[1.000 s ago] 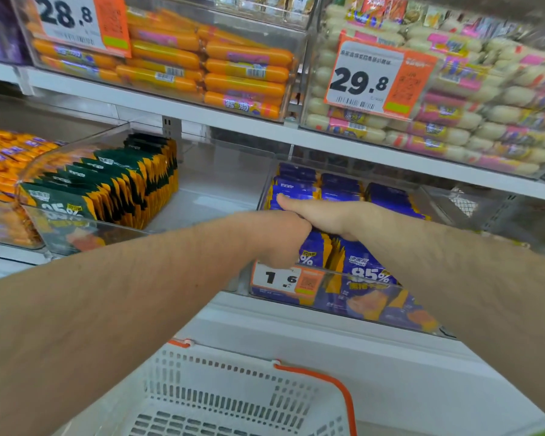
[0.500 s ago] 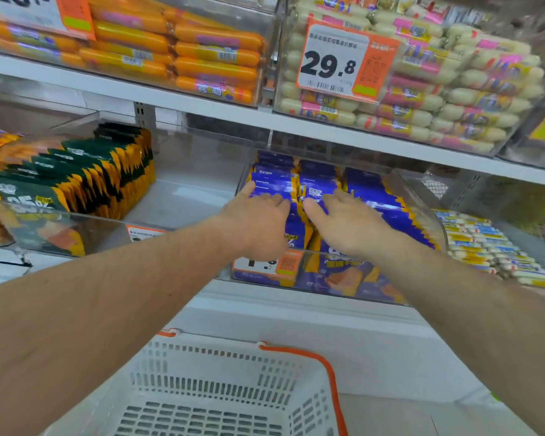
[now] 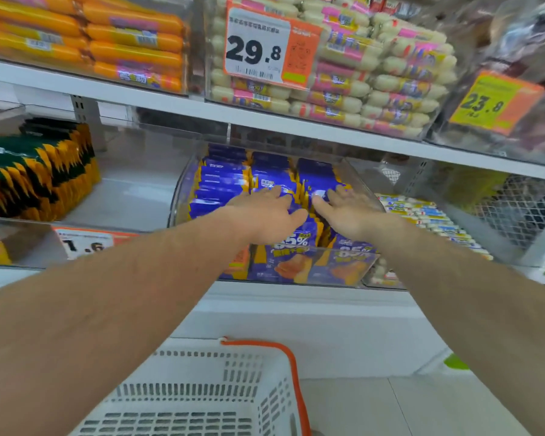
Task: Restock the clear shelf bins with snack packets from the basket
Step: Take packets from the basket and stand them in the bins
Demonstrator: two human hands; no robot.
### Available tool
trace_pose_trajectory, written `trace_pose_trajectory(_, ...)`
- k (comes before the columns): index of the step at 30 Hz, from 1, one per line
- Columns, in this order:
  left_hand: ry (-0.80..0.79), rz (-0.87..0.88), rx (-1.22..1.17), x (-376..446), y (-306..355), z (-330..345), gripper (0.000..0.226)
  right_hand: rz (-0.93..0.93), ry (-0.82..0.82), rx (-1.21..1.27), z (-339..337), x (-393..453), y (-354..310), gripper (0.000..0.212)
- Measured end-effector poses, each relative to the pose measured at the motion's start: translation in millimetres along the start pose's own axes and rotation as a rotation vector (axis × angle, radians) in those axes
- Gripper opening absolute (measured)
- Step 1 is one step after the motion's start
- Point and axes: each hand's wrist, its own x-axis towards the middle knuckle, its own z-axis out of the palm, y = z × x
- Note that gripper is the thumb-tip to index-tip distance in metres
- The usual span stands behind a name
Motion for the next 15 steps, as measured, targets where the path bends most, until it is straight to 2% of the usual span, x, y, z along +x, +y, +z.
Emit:
trace_pose_trajectory(2,-0.076,-0.065,0.011,9.3,1.0,2.3,0.068,0.011,-0.001,-0.012,-2.0,3.7,0.3,0.084)
trace_pose_trajectory(4,-0.120,-0.110,0.001,14.3,-3.5,1.7,0.072,0.017,-0.007,0.004,-11.1,7.0,-0.6,0.083)
trace_pose_trajectory(7,-0.102,-0.112,0.020,11.8,-4.1,2.1,0.071,0.010,0.030,0.021,-13.5,15.3,-0.7,0.081)
trace_pose_trajectory(10,-0.111,-0.079,0.046,10.1,0.6,-0.5,0.063,0.024,-0.045,0.022,-10.6,22.5,0.0,0.084)
trace_pose_trajectory(13,-0.176,-0.060,-0.168,10.3,-2.1,-10.0,0.061,0.041,-0.098,0.045,-25.3,27.9,-5.9,0.083)
trace_pose_trajectory(15,-0.114,-0.046,-0.236,10.5,-12.7,-18.3,0.057,0.017,0.000,0.029,-32.0,31.0,-18.3,0.081)
